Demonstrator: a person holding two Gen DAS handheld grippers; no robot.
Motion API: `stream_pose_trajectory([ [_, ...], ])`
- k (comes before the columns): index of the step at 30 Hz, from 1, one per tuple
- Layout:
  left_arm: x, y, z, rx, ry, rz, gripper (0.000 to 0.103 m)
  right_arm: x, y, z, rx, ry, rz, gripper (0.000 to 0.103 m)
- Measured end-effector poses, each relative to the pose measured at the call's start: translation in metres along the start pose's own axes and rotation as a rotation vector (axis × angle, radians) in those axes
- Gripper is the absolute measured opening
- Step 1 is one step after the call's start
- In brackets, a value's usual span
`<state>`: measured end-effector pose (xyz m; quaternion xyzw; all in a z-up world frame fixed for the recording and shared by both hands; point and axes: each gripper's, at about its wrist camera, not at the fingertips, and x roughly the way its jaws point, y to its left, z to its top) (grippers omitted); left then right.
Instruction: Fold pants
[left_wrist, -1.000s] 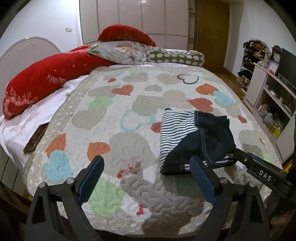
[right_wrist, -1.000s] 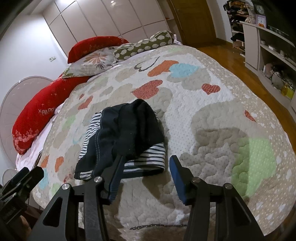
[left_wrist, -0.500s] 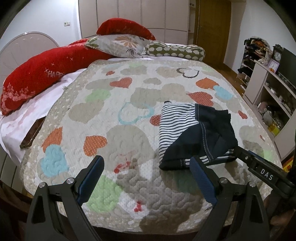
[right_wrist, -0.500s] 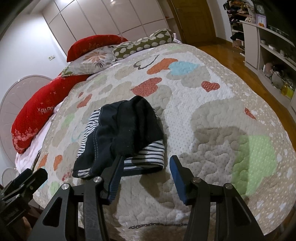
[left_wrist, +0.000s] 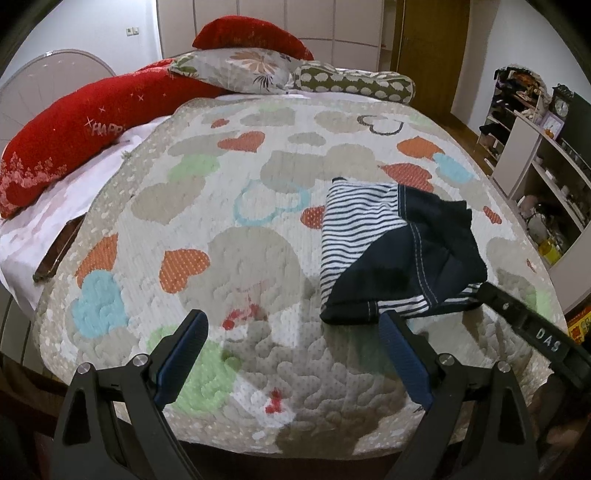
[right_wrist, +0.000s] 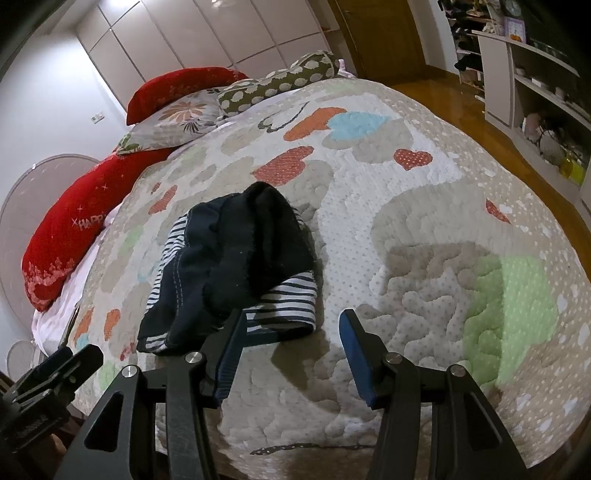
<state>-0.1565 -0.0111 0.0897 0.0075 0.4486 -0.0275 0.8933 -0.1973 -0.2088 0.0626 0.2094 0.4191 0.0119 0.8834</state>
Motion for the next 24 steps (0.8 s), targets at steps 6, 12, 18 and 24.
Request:
stream_pose_trajectory([
  [6,0.013,0.008,0.006,-0.011,0.022,-0.078,0.093,-0.005,-0.016,0.013,0.035,-0.035,0.031,0.063],
  [12,0.049,0.021,0.033,-0.036,0.064,-0.144,0.093,0.01,-0.041,0.049,0.07,-0.035,0.064,0.072],
  [18,0.098,0.032,0.061,-0.159,0.201,-0.33,0.093,0.046,-0.052,0.071,0.148,0.041,0.212,0.072],
  [24,0.132,0.018,0.077,-0.126,0.238,-0.386,0.093,0.071,-0.042,0.078,0.1,0.076,0.237,0.076],
])
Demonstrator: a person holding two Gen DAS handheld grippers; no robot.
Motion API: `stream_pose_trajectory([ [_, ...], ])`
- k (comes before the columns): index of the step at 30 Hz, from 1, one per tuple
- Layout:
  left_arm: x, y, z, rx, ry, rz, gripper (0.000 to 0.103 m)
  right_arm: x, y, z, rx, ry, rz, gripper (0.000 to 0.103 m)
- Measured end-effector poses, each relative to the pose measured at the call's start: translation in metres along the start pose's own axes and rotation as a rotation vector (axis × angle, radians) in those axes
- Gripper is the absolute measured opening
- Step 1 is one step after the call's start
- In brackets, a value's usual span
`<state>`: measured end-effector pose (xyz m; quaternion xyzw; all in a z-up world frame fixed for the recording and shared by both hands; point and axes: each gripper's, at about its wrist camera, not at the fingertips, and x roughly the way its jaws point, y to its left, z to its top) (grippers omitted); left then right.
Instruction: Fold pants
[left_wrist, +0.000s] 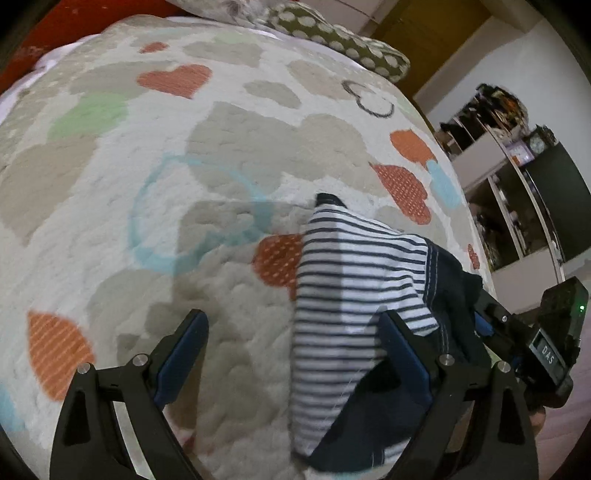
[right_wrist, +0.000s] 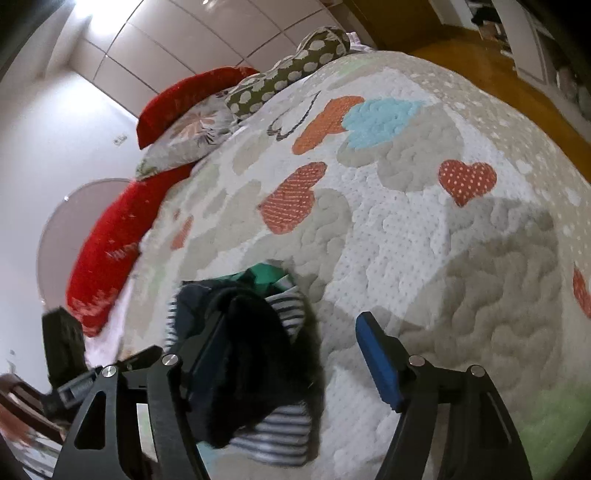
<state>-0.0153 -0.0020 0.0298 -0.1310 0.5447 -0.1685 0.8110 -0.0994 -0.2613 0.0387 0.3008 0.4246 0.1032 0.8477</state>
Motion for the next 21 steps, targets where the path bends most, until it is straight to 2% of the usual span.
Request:
stream_pose_trajectory([
  [3,0.006,-0.011,0.002,0.029,0.002,0.014,0.093,0.007,-0.002,-0.002,0.013,0.001,0.012,0.079],
  [5,0.008,-0.016,0.003,0.045,0.014,-0.004,0.093,0.01,-0.002,-0.002,0.011,-0.003,0.027,0.079],
  [9,0.009,-0.018,-0.001,0.06,0.02,-0.024,0.093,0.015,-0.003,0.0,0.05,0.019,0.115,0.08],
  [12,0.006,-0.007,0.001,0.023,0.019,-0.083,0.093,0.014,-0.011,0.0,0.119,0.025,0.202,0.08],
  [16,0.003,0.004,0.004,-0.005,0.006,-0.147,0.093,0.006,-0.021,-0.004,0.161,0.016,0.237,0.079],
  [19,0.004,0.003,0.003,-0.003,-0.003,-0.156,0.093,-0.004,-0.021,-0.008,0.164,0.005,0.268,0.079],
  [21,0.007,-0.003,0.002,0.025,-0.004,-0.131,0.094,-0.007,-0.021,-0.011,0.163,0.005,0.287,0.082],
])
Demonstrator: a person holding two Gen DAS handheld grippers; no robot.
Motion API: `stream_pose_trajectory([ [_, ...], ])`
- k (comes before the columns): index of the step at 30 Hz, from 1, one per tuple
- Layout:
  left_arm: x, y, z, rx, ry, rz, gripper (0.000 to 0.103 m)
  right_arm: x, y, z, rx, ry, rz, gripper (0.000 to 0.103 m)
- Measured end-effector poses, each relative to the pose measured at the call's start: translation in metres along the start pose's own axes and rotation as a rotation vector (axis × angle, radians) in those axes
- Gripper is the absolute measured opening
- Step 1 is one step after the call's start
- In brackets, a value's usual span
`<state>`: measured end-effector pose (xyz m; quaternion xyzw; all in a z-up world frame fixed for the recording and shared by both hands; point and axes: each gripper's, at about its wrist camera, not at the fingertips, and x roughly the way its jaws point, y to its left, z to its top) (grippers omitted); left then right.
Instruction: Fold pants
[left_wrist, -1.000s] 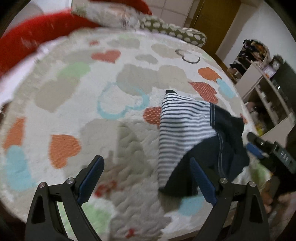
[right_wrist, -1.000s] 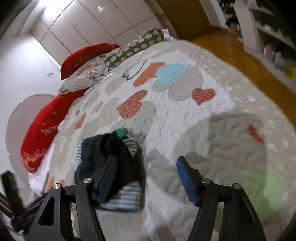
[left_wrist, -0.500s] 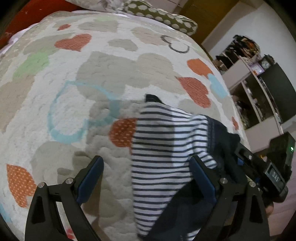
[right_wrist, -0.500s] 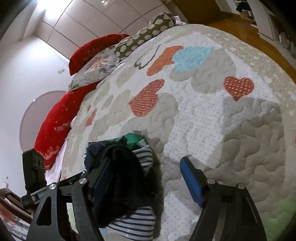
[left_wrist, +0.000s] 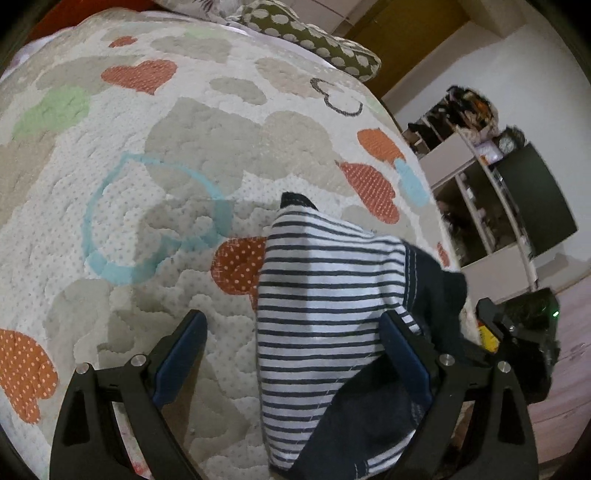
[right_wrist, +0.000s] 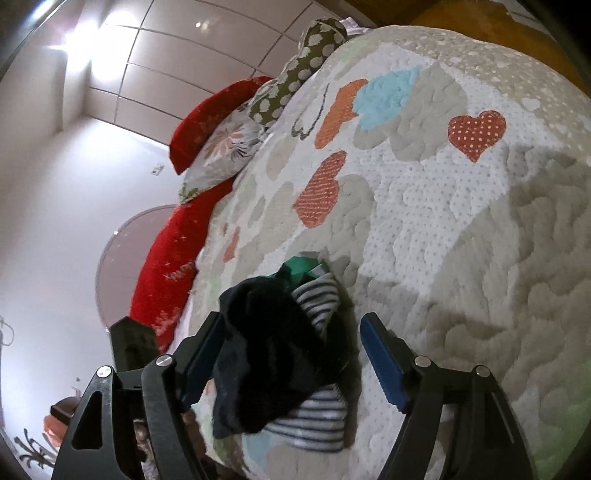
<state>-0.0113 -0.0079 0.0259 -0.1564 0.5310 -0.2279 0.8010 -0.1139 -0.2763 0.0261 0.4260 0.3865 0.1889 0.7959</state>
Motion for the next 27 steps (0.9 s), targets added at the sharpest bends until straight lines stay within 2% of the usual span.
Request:
stream_pose_trajectory([
  [3,0.006,-0.011,-0.003,0.03,-0.012,0.042,0.098,0.011,0.004,-0.002,-0.042,0.028,-0.042,0.083],
  [8,0.009,-0.026,-0.01,0.078,-0.008,0.085,0.098,0.035,0.017,-0.001,-0.124,0.047,-0.106,0.084],
  [9,0.008,-0.028,-0.011,0.093,-0.004,0.083,0.089,0.039,0.021,-0.001,-0.142,0.054,-0.123,0.08],
  [10,0.006,-0.03,-0.011,0.103,0.004,0.069,0.073,0.043,0.024,-0.001,-0.155,0.07,-0.128,0.068],
  [13,0.002,-0.035,-0.01,0.11,0.023,0.03,0.049,0.047,0.032,-0.001,-0.187,0.092,-0.157,0.046],
  [14,0.001,-0.036,-0.01,0.112,0.021,0.033,0.046,0.046,0.033,-0.001,-0.19,0.096,-0.155,0.043],
  [16,-0.003,-0.04,-0.011,0.122,0.016,0.036,0.032,0.042,0.035,0.0,-0.19,0.096,-0.143,0.039],
  [19,-0.011,-0.047,-0.012,0.141,-0.001,0.062,0.022,0.038,0.045,-0.001,-0.219,0.089,-0.142,0.036],
  [27,-0.035,-0.054,0.007,0.164,-0.073,0.096,0.02,0.031,0.085,0.008,-0.316,0.059,-0.107,0.035],
])
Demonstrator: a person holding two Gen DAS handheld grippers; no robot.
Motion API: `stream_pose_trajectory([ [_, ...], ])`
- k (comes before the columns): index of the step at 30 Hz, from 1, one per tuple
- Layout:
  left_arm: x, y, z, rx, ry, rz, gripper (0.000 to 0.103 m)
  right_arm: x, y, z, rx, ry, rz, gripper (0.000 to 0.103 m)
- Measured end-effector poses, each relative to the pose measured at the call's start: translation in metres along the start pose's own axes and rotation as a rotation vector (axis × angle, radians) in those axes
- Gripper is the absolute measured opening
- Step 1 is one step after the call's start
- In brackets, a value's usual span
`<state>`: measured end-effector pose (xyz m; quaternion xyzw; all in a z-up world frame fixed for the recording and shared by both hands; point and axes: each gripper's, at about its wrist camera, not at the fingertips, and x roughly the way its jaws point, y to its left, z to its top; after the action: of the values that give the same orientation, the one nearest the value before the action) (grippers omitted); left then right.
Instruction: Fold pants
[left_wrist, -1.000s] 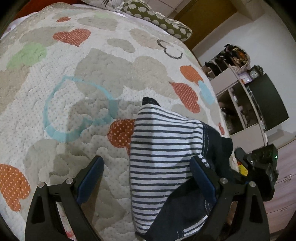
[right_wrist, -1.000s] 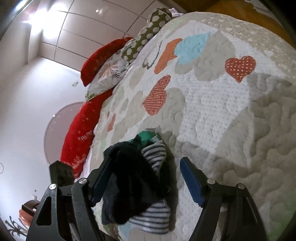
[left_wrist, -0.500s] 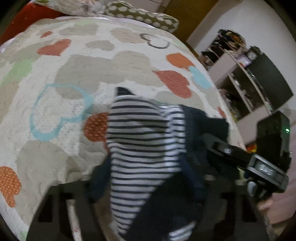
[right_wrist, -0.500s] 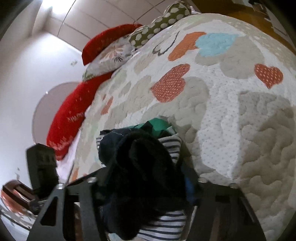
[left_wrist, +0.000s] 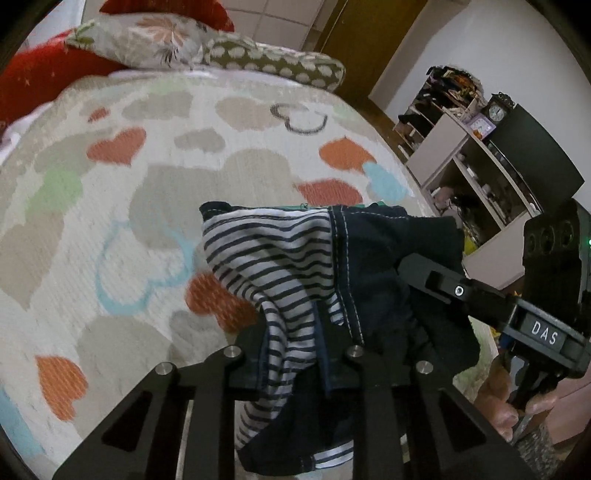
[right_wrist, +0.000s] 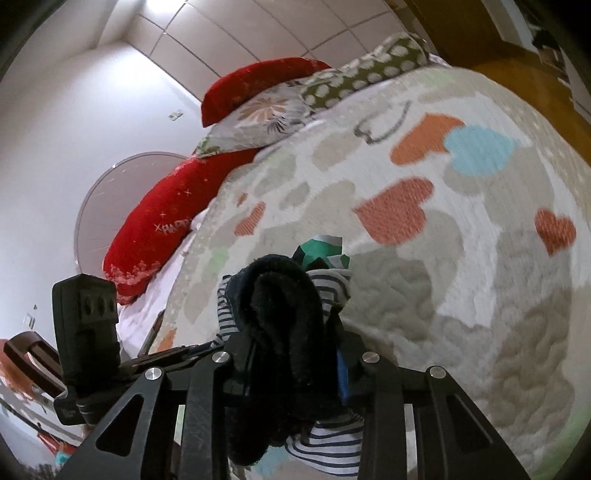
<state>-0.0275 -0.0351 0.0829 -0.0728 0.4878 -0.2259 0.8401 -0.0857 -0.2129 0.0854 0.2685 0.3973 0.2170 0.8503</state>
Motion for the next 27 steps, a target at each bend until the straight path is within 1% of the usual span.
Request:
stream_pose_trajectory([
  [3,-0.002,0.007,0.018,-0.001,-0.015,0.015,0.02,0.007,0.006,0.017,-0.013,0.003,0.001,0.035],
  [6,0.004,0.017,0.04,-0.01,-0.033,0.046,0.02,0.022,0.012,0.038,-0.04,0.003,-0.019,0.035],
  [10,0.022,0.04,0.069,-0.053,-0.037,0.079,0.02,0.045,0.016,0.063,-0.047,0.007,-0.014,0.035],
  [13,0.038,0.054,0.082,-0.076,-0.028,0.101,0.02,0.067,0.018,0.077,-0.057,0.013,-0.031,0.035],
  [16,0.053,0.064,0.089,-0.091,-0.007,0.118,0.021,0.089,0.012,0.085,-0.054,0.034,-0.053,0.035],
  [17,0.059,0.068,0.09,-0.101,0.003,0.123,0.024,0.094,0.01,0.087,-0.051,0.038,-0.06,0.035],
  [18,0.063,0.073,0.089,-0.119,0.003,0.133,0.034,0.102,0.004,0.089,-0.048,0.044,-0.077,0.035],
  [19,0.065,0.078,0.086,-0.14,0.001,0.139,0.05,0.107,0.0,0.09,-0.043,0.048,-0.097,0.038],
  [20,0.066,0.084,0.083,-0.165,-0.007,0.14,0.058,0.112,-0.006,0.09,-0.035,0.05,-0.125,0.043],
  [21,0.066,0.09,0.079,-0.193,-0.016,0.136,0.071,0.115,-0.015,0.089,-0.016,0.042,-0.167,0.044],
  [22,0.065,0.098,0.074,-0.236,-0.018,0.127,0.078,0.115,-0.023,0.087,0.001,0.035,-0.192,0.054],
  [23,0.065,0.103,0.07,-0.262,-0.015,0.115,0.079,0.113,-0.03,0.086,0.021,0.026,-0.204,0.066],
  [24,0.064,0.108,0.067,-0.288,-0.01,0.096,0.079,0.109,-0.043,0.085,0.068,0.015,-0.194,0.072],
  [25,0.06,0.112,0.063,-0.307,-0.004,0.078,0.079,0.104,-0.054,0.084,0.119,0.004,-0.174,0.075],
  [27,0.052,0.112,0.058,-0.317,-0.001,0.075,0.079,0.089,-0.068,0.081,0.2,-0.023,-0.136,0.075],
])
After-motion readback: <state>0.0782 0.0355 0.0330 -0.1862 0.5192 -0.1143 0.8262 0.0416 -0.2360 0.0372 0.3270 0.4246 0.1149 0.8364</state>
